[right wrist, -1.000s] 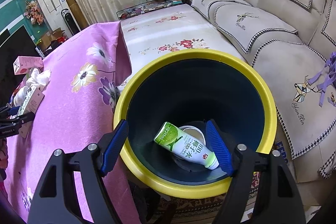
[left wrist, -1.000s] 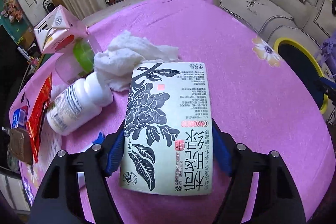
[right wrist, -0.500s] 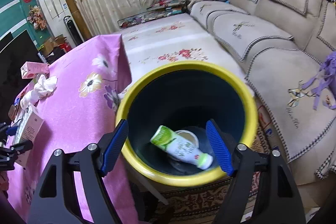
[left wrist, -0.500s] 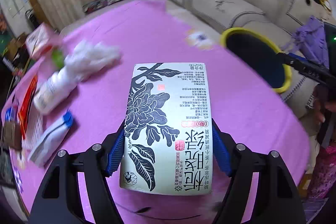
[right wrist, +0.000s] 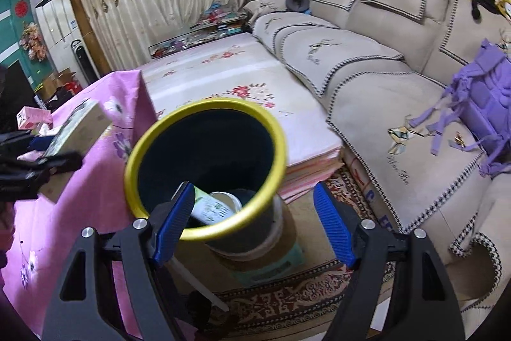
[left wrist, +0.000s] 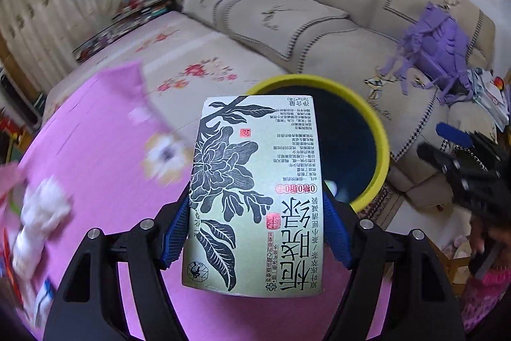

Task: Collect trash
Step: 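Carry the tea box over the bin and open the left gripper, then move both tools back over the table toward the pink milk carton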

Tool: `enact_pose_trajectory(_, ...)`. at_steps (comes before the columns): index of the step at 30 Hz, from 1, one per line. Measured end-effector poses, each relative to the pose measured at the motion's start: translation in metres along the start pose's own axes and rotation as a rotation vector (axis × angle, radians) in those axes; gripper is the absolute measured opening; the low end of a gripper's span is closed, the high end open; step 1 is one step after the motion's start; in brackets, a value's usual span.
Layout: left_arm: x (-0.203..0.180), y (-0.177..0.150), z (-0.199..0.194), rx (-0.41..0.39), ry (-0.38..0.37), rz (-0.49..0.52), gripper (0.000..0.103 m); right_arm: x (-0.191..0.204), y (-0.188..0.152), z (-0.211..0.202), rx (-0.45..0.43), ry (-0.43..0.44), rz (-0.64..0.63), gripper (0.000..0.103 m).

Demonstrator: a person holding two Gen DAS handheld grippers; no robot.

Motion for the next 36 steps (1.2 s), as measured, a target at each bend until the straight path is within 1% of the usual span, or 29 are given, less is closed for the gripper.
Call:
enact_pose_trajectory(3, -0.028, 0.027, 0.022, 0.016, -0.022, 0.037, 0.072, -0.018, -0.006, -0.003, 0.000, -0.015, 0.030, 0.073)
enact_pose_trajectory(9, -0.054, 0.058, 0.059, 0.039, -0.012, 0.064, 0.072, -0.040, -0.015, -0.012, -0.003, -0.038, 0.063, 0.073)
enact_pose_trajectory(12, -0.060, 0.067, 0.075, 0.046, -0.012, 0.065, 0.073, -0.044, -0.017, -0.014, -0.002, -0.050, 0.071, 0.073)
enact_pose_trajectory(15, -0.058, 0.066, 0.081, 0.048, -0.008, 0.049, 0.074, -0.040, -0.017, -0.015, -0.002, -0.051, 0.063, 0.074)
enact_pose_trajectory(16, -0.056, 0.066, 0.079, 0.043, -0.008, 0.042, 0.076, -0.037, -0.018, -0.015, -0.002, -0.051, 0.060, 0.074)
enact_pose_trajectory(17, -0.052, 0.062, 0.075, 0.032, -0.010, 0.035, 0.082, -0.034, -0.018, -0.016, -0.002, -0.049, 0.054, 0.074)
enact_pose_trajectory(18, -0.048, 0.061, 0.070, 0.017, -0.010, 0.030, 0.084, -0.032, -0.018, -0.016, -0.001, -0.048, 0.049, 0.074)
enact_pose_trajectory(21, -0.030, 0.049, 0.044, -0.033, -0.006, 0.008, 0.088, -0.022, -0.015, -0.015, 0.000, -0.043, 0.031, 0.074)
enact_pose_trajectory(24, -0.011, 0.032, 0.012, -0.090, -0.039, -0.046, 0.089, -0.010, -0.015, -0.015, -0.003, -0.030, 0.013, 0.074)
enact_pose_trajectory(26, 0.007, 0.015, -0.012, -0.135, -0.051, -0.091, 0.092, 0.001, -0.015, -0.015, -0.002, -0.023, -0.007, 0.075)
enact_pose_trajectory(29, 0.035, -0.017, -0.045, -0.204, -0.045, -0.162, 0.095, 0.014, -0.014, -0.014, 0.002, -0.017, -0.034, 0.076)
enact_pose_trajectory(33, 0.085, -0.072, -0.082, -0.277, 0.004, -0.271, 0.098, 0.036, -0.012, -0.010, 0.011, -0.004, -0.069, 0.076)
enact_pose_trajectory(35, 0.116, -0.105, -0.099, -0.308, 0.055, -0.335, 0.098, 0.052, -0.011, -0.007, 0.017, 0.005, -0.098, 0.076)
enact_pose_trajectory(36, 0.133, -0.123, -0.110, -0.325, 0.092, -0.369, 0.098, 0.060, -0.011, -0.006, 0.019, 0.011, -0.112, 0.076)
Point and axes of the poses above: each gripper's, at about its wrist camera, not at the fingertips, and z roughly the way its jaws point, x to its left, y to its top, the point moved 9 cm from there along z, roughly the way its jaws point, and after that the axes turned 12 degrees about x, right-handed, at the moved point
